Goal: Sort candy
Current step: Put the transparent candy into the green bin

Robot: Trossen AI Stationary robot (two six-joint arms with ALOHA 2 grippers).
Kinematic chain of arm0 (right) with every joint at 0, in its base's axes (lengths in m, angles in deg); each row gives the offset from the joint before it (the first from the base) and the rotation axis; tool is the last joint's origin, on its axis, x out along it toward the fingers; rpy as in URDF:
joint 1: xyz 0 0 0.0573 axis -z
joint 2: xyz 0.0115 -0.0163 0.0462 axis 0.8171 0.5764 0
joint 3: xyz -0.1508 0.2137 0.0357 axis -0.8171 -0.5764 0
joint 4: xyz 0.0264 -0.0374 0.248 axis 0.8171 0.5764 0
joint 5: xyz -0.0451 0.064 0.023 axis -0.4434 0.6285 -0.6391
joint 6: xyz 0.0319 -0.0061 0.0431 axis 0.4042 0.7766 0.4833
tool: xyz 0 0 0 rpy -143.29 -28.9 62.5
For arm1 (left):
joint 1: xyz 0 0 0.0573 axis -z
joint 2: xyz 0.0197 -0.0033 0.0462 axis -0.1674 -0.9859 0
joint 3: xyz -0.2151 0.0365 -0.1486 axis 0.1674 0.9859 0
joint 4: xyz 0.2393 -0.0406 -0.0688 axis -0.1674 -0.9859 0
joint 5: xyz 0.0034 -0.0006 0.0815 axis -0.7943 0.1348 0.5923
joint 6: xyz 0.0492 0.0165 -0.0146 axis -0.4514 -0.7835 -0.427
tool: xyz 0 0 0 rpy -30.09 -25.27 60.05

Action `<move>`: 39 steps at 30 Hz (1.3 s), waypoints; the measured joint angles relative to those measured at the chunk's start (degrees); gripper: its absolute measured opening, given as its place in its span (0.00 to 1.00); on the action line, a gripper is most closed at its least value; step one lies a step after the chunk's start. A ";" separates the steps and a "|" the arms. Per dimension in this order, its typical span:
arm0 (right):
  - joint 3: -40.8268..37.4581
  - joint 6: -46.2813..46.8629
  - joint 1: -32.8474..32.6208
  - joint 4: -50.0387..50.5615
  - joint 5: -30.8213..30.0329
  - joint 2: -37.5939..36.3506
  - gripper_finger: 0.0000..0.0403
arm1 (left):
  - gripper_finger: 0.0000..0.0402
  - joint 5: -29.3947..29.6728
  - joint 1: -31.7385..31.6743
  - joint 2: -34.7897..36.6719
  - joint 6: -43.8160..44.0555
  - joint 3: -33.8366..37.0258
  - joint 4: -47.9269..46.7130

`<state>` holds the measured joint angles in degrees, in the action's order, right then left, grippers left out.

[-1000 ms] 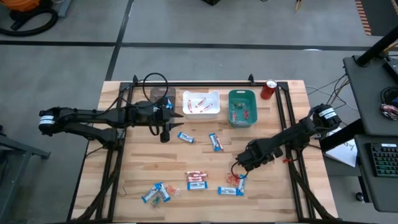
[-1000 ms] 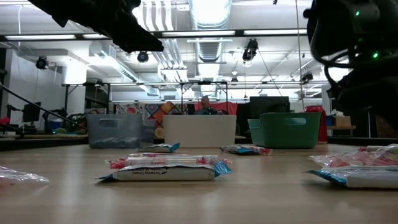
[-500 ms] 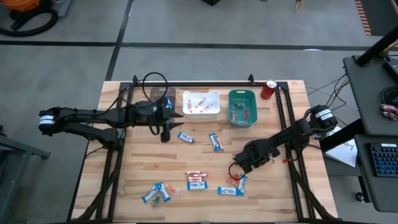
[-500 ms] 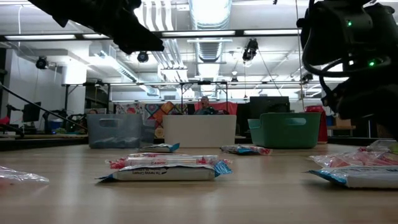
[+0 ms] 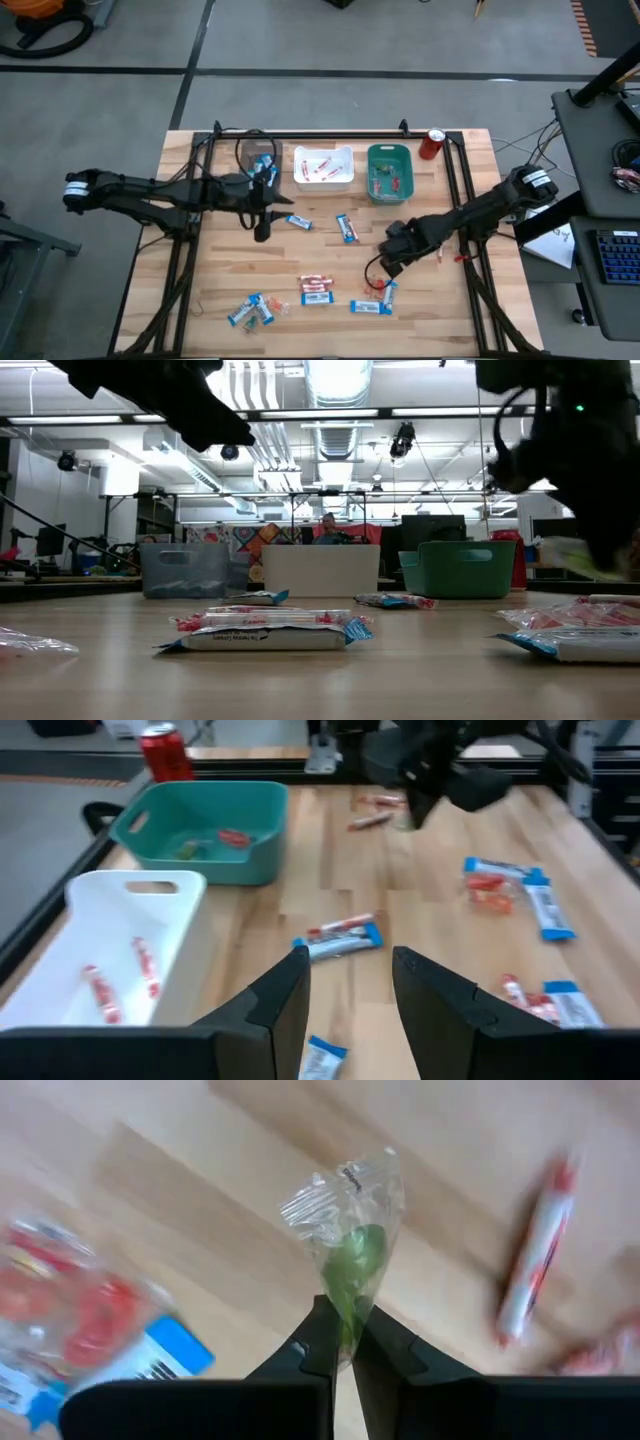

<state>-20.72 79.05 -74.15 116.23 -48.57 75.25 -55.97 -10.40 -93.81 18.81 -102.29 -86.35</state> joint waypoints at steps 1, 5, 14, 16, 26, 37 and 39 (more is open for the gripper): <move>0.13 -1.07 0.39 -0.68 -1.62 -0.58 0.04 | 0.32 0.01 0.79 0.00 0.32 0.00 0.04; 0.44 -7.26 3.11 -4.56 -7.42 -3.00 0.04 | 0.32 -0.03 3.65 -0.11 0.71 0.00 -0.01; 0.44 -26.13 15.68 -8.35 -16.13 -9.10 0.04 | 0.32 -0.10 5.88 -0.39 0.95 0.61 -1.47; 0.44 -29.24 19.44 -8.25 -17.87 -10.05 0.04 | 0.32 -0.07 5.87 -0.42 1.21 0.80 -1.53; 0.40 -36.63 37.34 -9.10 -23.57 -8.60 0.04 | 0.32 0.25 5.87 -0.39 1.36 1.82 -1.43; 0.37 -39.25 40.50 -9.67 -23.08 -5.33 0.27 | 0.34 0.28 5.87 -0.39 2.39 3.40 -1.68; 0.37 -39.25 40.50 -9.77 -23.10 -5.44 0.31 | 0.36 0.29 5.87 -0.39 2.16 3.44 -1.67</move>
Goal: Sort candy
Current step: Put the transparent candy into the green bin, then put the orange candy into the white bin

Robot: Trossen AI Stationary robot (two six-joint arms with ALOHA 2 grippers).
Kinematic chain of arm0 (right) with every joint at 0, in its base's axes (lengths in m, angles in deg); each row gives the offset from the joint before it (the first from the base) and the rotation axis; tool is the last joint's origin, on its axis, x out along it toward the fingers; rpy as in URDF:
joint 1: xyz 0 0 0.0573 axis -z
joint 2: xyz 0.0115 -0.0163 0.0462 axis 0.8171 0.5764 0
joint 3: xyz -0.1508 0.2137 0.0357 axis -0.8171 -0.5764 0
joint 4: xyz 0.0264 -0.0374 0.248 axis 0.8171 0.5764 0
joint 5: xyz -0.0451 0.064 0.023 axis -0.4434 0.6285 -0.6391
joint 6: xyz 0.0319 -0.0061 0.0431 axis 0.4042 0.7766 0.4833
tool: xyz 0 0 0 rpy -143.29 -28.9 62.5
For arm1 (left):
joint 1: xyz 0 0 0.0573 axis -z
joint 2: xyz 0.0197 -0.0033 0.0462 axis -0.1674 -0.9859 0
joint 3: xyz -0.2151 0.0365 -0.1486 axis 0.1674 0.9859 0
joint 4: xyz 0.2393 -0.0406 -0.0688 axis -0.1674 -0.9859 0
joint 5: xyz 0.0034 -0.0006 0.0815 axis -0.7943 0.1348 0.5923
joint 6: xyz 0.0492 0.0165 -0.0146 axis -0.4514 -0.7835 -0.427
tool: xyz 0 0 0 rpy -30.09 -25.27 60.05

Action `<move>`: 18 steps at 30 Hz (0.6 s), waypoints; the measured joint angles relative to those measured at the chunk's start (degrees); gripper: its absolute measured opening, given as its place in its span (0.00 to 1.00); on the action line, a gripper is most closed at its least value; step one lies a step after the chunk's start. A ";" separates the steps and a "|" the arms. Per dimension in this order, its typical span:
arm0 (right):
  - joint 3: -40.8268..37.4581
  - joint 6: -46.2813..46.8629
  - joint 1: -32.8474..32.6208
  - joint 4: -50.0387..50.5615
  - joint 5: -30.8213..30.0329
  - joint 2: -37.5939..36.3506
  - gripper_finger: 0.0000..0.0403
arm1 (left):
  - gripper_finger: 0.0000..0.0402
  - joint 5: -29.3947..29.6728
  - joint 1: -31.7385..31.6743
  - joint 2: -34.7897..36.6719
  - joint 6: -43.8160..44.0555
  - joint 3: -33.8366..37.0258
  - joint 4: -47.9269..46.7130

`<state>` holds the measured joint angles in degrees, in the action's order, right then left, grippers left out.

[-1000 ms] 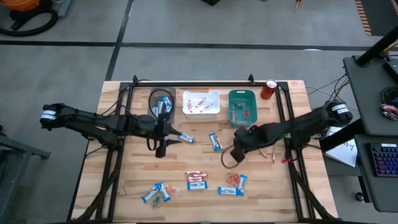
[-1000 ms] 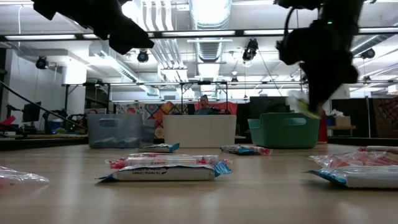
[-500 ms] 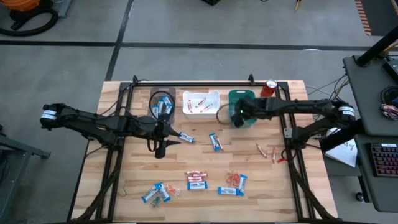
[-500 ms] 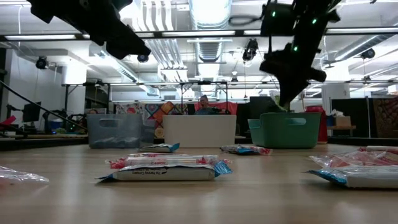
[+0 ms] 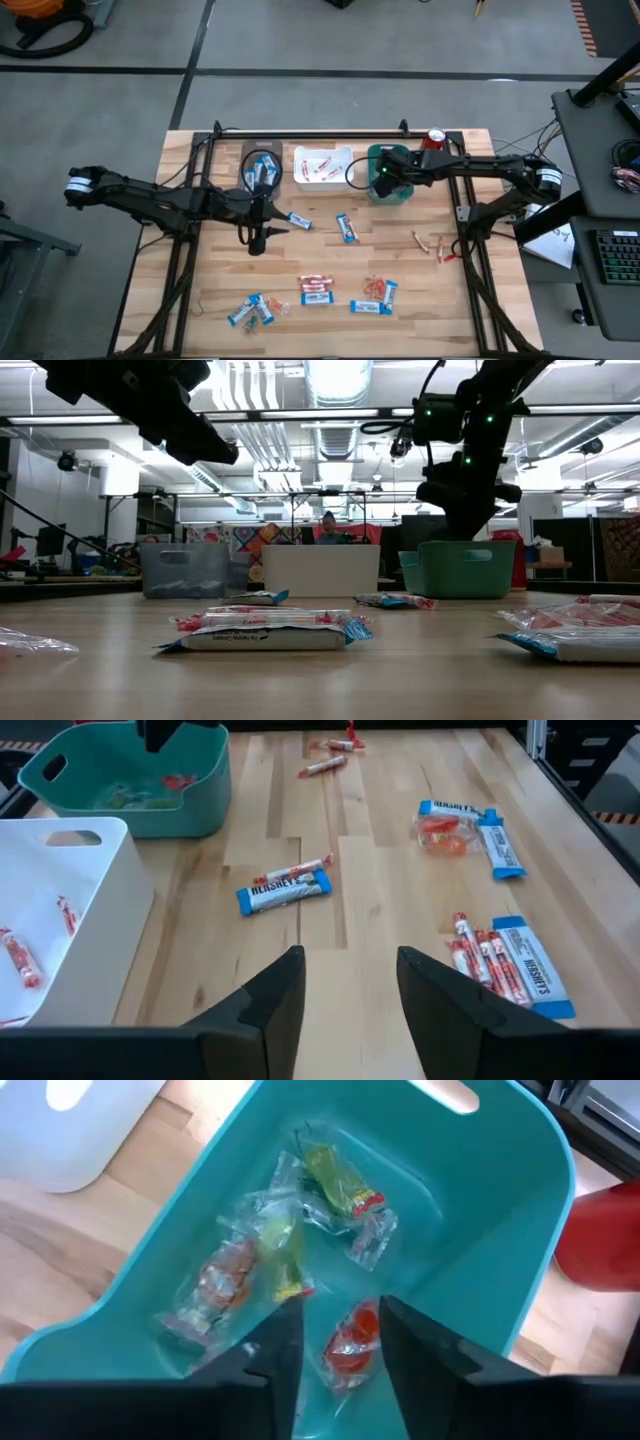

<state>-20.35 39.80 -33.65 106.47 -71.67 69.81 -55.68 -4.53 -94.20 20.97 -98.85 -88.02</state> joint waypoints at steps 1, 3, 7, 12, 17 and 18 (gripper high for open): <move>0.00 0.00 0.00 0.01 0.02 -0.19 0.34 | 0.38 0.01 0.00 0.00 -0.08 0.02 -0.02; 0.00 0.01 0.00 -0.02 0.02 -0.89 0.37 | 0.42 0.01 0.00 -0.17 -0.16 0.13 0.00; 0.00 0.48 -1.28 -0.04 0.02 -2.94 0.40 | 0.51 0.06 0.00 -2.34 -1.10 0.32 0.11; 0.54 1.14 -5.16 -1.79 0.04 -5.07 0.40 | 0.58 0.12 0.00 -10.25 -4.13 0.41 2.70; 0.76 1.16 -9.49 -3.12 0.08 -5.34 0.40 | 0.58 1.91 -0.10 -19.22 -8.46 0.41 6.45; 0.76 1.38 -10.20 -3.21 0.07 -5.33 0.40 | 0.58 3.47 -0.16 -20.72 -9.05 0.41 7.29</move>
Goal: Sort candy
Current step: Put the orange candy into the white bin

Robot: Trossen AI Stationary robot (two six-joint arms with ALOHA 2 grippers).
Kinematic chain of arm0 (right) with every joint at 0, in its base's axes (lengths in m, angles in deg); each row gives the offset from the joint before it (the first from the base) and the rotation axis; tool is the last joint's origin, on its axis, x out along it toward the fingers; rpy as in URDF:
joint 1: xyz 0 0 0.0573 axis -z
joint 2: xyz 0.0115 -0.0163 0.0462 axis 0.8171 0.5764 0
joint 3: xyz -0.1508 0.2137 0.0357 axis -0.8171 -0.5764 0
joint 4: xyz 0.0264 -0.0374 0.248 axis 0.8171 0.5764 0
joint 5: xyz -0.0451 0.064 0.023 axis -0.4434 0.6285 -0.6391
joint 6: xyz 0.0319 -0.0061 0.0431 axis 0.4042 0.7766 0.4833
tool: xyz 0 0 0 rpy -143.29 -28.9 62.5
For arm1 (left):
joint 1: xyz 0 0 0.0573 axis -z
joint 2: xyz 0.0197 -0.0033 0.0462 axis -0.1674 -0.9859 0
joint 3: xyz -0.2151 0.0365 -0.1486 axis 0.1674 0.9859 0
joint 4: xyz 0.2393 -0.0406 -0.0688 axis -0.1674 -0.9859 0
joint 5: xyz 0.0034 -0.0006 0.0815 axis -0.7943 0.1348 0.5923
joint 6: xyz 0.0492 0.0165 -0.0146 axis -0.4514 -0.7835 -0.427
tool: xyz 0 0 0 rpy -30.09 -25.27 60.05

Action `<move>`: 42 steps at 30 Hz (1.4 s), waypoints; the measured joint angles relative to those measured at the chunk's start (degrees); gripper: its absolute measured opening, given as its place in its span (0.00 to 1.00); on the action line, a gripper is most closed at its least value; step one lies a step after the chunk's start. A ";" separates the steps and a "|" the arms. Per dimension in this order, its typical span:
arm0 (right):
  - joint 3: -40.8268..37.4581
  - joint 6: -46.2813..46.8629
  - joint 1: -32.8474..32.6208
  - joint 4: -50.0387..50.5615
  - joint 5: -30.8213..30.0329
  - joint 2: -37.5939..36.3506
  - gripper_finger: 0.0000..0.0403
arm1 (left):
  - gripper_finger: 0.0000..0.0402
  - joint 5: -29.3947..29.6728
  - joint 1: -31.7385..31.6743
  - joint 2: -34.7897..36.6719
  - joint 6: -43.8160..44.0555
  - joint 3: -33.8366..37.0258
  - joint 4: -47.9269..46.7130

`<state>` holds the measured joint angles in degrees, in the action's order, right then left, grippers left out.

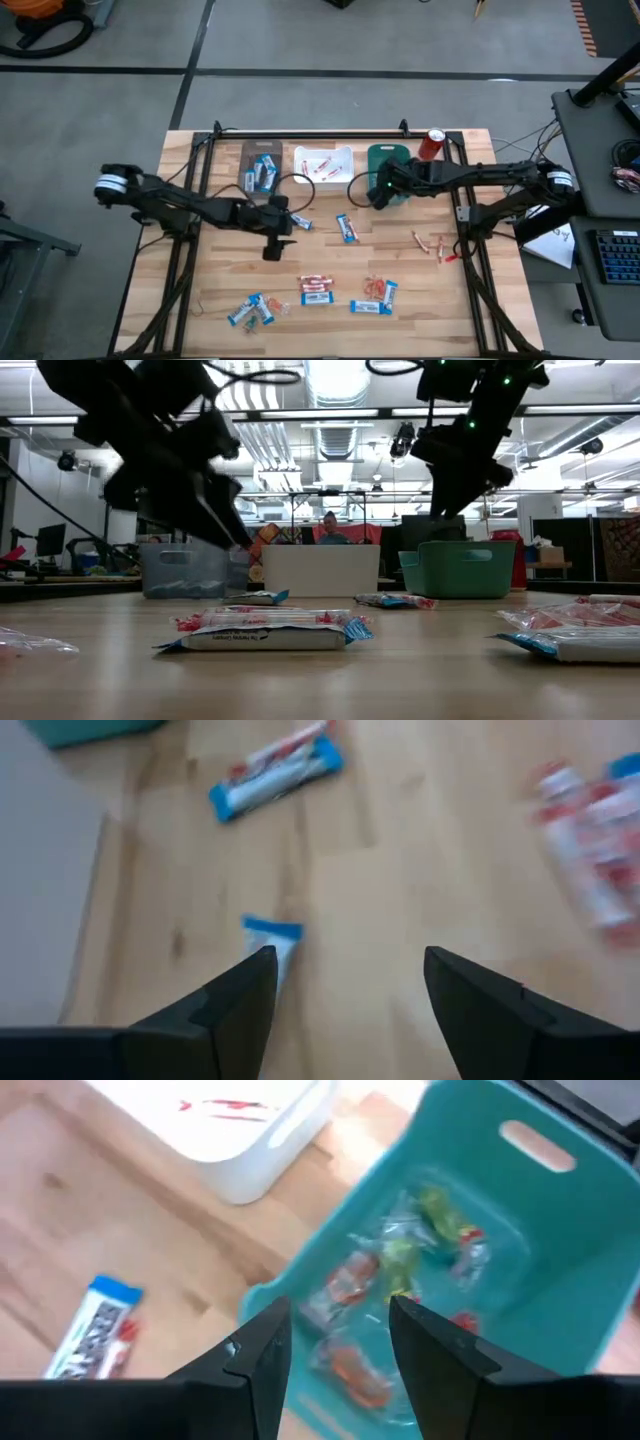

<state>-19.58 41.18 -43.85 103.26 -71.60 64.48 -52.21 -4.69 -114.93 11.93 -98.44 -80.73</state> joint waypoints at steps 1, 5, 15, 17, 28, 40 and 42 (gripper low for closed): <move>0.00 0.19 -0.65 0.00 -0.01 0.01 0.40 | 0.58 1.70 -0.10 -1.33 -0.57 0.00 0.92; 0.00 1.24 -2.97 -0.36 -0.03 0.02 0.40 | 0.58 5.52 -0.92 -5.37 -1.88 0.00 2.33; 0.00 2.17 -5.74 -1.14 -0.03 0.07 0.40 | 0.59 5.74 -4.80 -10.50 -3.66 -0.04 6.41; 0.00 2.29 -6.01 -1.12 -0.05 0.09 0.40 | 0.59 5.72 -5.15 -11.23 -3.86 -0.04 6.82; -0.01 -2.22 -14.97 -10.79 7.06 1.46 0.40 | 0.59 5.25 -4.68 -8.36 -2.72 -0.07 5.29; 0.17 -15.87 -30.62 -35.66 9.02 18.64 0.40 | 0.59 0.28 1.16 2.80 4.31 -0.11 3.38; 0.34 -15.35 -31.21 -38.26 8.70 21.31 0.40 | 0.59 0.26 2.67 5.25 5.66 -0.11 3.41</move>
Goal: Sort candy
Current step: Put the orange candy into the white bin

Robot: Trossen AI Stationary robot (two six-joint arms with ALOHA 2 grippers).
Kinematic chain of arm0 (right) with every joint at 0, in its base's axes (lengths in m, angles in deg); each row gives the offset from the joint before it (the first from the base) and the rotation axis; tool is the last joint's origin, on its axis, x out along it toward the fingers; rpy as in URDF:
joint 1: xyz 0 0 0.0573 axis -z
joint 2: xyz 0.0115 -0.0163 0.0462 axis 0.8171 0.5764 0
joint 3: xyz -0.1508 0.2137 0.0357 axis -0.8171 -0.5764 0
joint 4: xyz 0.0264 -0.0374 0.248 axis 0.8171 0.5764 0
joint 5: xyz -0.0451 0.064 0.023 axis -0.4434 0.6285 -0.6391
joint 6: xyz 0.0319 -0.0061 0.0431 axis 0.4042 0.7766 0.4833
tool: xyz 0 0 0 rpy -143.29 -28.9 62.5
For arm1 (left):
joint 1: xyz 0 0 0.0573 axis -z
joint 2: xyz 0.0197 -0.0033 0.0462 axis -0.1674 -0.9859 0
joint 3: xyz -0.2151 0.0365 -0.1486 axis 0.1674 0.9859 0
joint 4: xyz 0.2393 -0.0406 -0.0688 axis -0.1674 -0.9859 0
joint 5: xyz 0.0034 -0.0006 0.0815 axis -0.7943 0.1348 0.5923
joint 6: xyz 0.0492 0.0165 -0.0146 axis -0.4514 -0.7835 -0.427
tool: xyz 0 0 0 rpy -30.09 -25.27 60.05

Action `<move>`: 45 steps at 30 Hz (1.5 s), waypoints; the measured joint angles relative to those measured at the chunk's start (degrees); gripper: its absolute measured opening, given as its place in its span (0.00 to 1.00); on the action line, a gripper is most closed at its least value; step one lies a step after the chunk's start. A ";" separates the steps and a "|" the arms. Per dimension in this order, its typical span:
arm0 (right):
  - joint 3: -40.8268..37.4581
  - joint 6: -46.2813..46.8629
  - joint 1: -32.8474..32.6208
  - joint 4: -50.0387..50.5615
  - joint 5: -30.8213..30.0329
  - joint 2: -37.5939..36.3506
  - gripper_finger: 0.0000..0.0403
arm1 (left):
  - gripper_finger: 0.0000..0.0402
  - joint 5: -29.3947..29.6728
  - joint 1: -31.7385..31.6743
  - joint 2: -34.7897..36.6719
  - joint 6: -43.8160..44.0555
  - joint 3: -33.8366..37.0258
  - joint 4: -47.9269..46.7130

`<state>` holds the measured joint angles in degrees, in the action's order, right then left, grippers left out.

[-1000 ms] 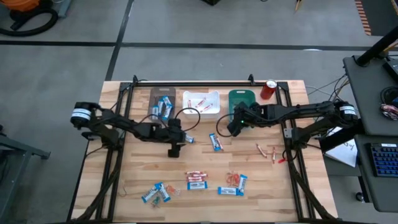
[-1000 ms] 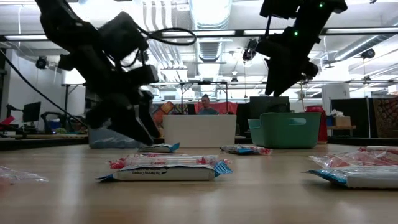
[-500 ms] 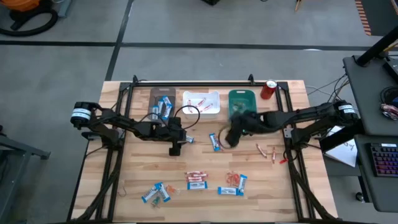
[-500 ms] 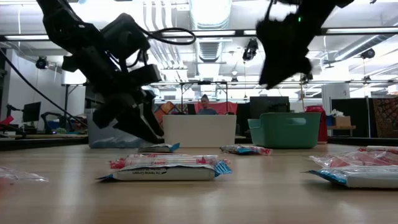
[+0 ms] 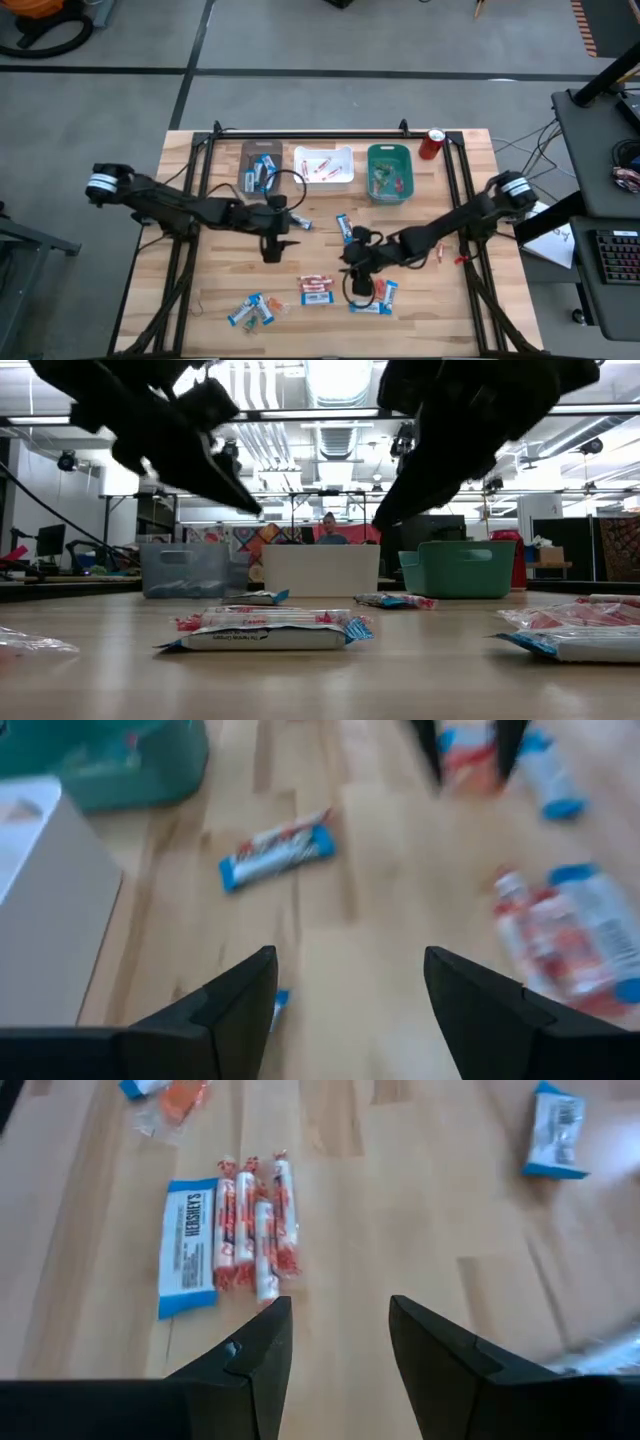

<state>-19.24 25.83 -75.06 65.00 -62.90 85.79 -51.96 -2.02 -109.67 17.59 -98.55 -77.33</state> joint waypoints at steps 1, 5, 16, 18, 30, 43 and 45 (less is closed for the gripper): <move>0.25 0.07 -0.15 -1.33 -0.22 1.41 0.40 | 0.59 0.00 0.74 1.23 0.74 0.00 0.03; 1.82 -0.65 -0.21 -7.44 -0.36 6.71 0.40 | 0.59 2.14 3.79 5.74 4.53 0.00 1.12; 8.84 -7.81 0.27 -17.25 -2.10 16.61 0.40 | 0.59 11.72 11.05 12.15 9.88 -0.04 4.94; 9.93 -8.44 0.28 -17.10 -3.05 18.19 0.40 | 0.59 12.04 11.51 12.36 9.89 -0.02 5.91; 13.01 -8.06 1.55 -17.26 -3.52 23.37 0.40 | 0.59 12.04 11.83 12.13 9.91 -0.02 6.54; 11.91 -7.63 2.82 -16.33 -2.74 23.36 0.29 | 0.59 12.04 11.80 11.80 9.38 0.00 6.39; 11.71 -7.63 2.92 -16.37 -2.66 23.35 0.26 | 0.59 12.04 11.80 11.76 9.36 0.00 6.37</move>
<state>-7.53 18.20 -72.14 48.63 -65.56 109.14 -39.91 9.78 -97.92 26.95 -98.55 -70.96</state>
